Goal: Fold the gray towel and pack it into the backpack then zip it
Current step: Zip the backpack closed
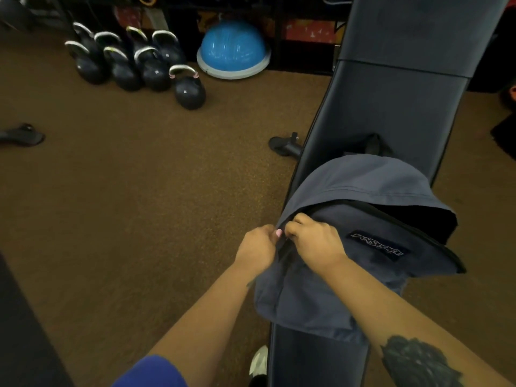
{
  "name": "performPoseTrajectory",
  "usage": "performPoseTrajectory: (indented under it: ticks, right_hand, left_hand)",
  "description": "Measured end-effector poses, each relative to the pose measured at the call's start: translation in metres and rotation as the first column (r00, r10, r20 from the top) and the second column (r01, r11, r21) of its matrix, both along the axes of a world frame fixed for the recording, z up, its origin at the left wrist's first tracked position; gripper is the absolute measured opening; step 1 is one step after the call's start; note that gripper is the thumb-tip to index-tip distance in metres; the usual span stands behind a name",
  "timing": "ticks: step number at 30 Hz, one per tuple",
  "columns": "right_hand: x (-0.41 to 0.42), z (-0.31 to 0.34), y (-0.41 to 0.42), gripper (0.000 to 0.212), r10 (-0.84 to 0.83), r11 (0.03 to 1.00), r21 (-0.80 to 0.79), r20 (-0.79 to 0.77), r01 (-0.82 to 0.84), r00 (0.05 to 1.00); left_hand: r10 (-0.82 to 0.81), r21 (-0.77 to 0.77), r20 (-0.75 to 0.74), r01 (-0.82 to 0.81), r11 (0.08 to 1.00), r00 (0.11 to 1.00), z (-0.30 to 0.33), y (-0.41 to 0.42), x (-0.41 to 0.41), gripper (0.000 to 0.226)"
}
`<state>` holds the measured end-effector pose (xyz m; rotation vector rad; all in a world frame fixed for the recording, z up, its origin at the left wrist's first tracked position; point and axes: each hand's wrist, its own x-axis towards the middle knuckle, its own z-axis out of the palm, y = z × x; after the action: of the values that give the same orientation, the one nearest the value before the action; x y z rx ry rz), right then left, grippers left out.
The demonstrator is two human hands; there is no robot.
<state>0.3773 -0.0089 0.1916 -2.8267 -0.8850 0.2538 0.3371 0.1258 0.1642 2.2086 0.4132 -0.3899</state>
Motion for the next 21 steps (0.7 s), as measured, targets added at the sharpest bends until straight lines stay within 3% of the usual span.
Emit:
performPoseTrajectory:
  ticks: [4, 14, 21]
  right_hand:
    - [0.001, 0.000, 0.000, 0.033, 0.052, 0.996, -0.084, 0.114, -0.042, 0.992]
    - [-0.004, -0.010, 0.002, 0.026, -0.035, 0.999, 0.033, 0.188, 0.029, 0.982]
    - [-0.007, -0.012, 0.002, 0.012, -0.111, 0.991, 0.080, 0.028, 0.108, 0.993]
  left_hand:
    - [0.010, -0.023, 0.017, -0.010, 1.000, 1.000, 0.000, 0.001, -0.002, 0.030]
    - [0.022, -0.035, 0.045, -0.021, 0.999, 0.999, 0.000, 0.000, -0.003, 0.028]
    - [0.007, -0.001, 0.059, -0.007, 1.000, 0.998, 0.001, 0.001, -0.005, 0.027]
